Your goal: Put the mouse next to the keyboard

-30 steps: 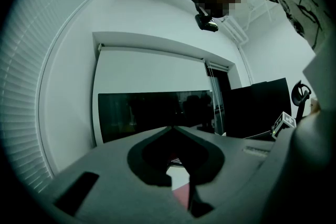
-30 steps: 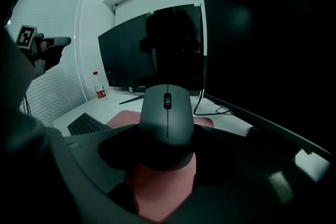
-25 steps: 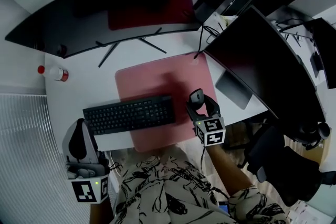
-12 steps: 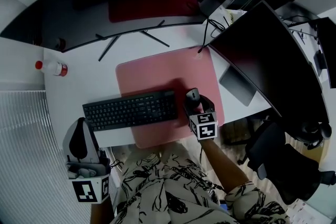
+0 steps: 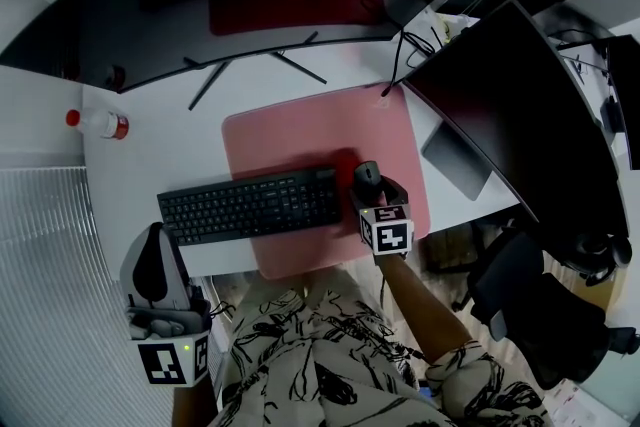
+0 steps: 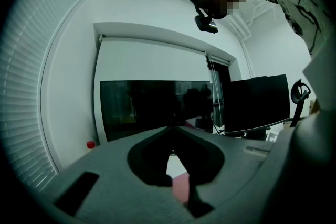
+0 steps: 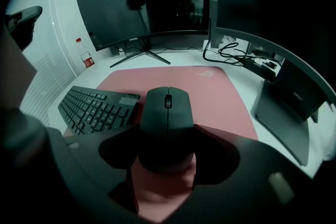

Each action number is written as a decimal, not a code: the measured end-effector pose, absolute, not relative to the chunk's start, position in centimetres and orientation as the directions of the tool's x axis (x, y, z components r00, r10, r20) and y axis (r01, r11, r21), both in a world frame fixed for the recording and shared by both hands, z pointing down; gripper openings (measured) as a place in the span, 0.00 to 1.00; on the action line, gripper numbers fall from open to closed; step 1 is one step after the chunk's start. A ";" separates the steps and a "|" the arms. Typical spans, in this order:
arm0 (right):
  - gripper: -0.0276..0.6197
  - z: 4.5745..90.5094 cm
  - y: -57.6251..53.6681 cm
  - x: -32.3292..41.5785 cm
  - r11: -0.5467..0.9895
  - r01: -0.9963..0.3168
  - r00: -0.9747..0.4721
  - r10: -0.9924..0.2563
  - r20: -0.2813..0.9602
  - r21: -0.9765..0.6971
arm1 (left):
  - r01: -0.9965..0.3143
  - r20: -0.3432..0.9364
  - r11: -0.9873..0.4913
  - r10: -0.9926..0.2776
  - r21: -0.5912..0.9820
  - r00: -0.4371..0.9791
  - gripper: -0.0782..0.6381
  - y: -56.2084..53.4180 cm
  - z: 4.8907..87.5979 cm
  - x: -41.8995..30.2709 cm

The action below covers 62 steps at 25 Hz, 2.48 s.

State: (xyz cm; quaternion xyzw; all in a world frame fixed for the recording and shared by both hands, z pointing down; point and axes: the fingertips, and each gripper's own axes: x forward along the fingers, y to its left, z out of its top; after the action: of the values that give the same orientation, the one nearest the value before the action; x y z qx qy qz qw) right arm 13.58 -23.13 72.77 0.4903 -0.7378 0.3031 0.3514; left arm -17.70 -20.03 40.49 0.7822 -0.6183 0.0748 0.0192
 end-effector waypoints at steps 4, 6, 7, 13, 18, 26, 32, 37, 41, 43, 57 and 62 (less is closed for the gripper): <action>0.51 73.1 -23.5 13.4 0.325 -0.940 -0.266 -0.509 0.819 -0.103 | -0.970 0.143 -0.235 -0.964 -0.057 0.225 0.10 -20.1 40.7 -17.8; 0.51 73.2 -23.7 13.3 0.319 -0.942 -0.260 -0.510 0.820 -0.101 | -0.970 0.140 -0.237 -0.964 -0.056 0.227 0.10 -20.2 40.7 -17.9; 0.51 73.2 -23.8 13.2 0.317 -0.943 -0.258 -0.511 0.820 -0.100 | -0.970 0.140 -0.238 -0.964 -0.055 0.228 0.10 -20.2 40.8 -17.9; 0.51 73.4 -24.3 13.0 0.317 -0.944 -0.249 -0.503 0.828 -0.092 | -0.970 0.143 -0.237 -0.963 -0.058 0.227 0.10 -20.3 40.8 -18.1; 0.51 73.7 -24.5 12.9 0.320 -0.944 -0.240 -0.504 0.830 -0.079 | -0.971 0.144 -0.231 -0.964 -0.054 0.222 0.10 -20.2 40.9 -18.3; 0.52 73.7 -24.6 12.6 0.347 -0.936 -0.236 -0.509 0.828 -0.053 | -0.973 0.127 -0.225 -0.968 -0.054 0.217 0.10 -20.3 40.3 -18.6; 0.59 71.4 -25.0 12.2 0.390 -0.916 -0.314 -0.550 0.774 -0.095 | -0.975 0.111 -0.217 -0.971 -0.056 0.210 0.10 -20.1 39.6 -18.8; 0.42 65.4 -26.5 11.7 0.441 -0.891 -0.401 -0.656 0.640 -0.106 | -0.978 0.087 -0.203 -0.976 -0.056 0.198 0.10 -20.2 38.5 -19.3; 0.26 59.1 -27.8 11.7 0.453 -0.885 -0.438 -0.740 0.510 -0.103 | -0.979 0.068 -0.194 -0.980 -0.063 0.189 0.10 -20.3 37.6 -19.6; 0.17 56.0 -28.3 11.7 0.460 -0.882 -0.454 -0.768 0.452 -0.102 | -0.980 0.063 -0.191 -0.980 -0.062 0.187 0.10 -20.5 37.3 -19.7; 0.05 38.7 -28.5 13.1 0.491 -0.869 -0.495 -0.862 0.110 -0.065 | -0.980 -0.029 -0.181 -0.983 -0.077 0.184 0.10 -20.7 33.1 -19.5; 0.05 33.8 -27.5 14.7 0.468 -0.882 -0.469 -0.883 0.000 -0.057 | -0.984 -0.076 -0.155 -0.984 -0.093 0.162 0.10 -20.1 31.3 -20.0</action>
State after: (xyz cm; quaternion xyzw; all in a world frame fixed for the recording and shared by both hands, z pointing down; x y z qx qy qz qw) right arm 14.71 -27.46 33.77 0.5150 -0.8567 0.0244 -0.0149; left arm -20.01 -20.08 31.27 0.7598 -0.6473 0.0013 -0.0601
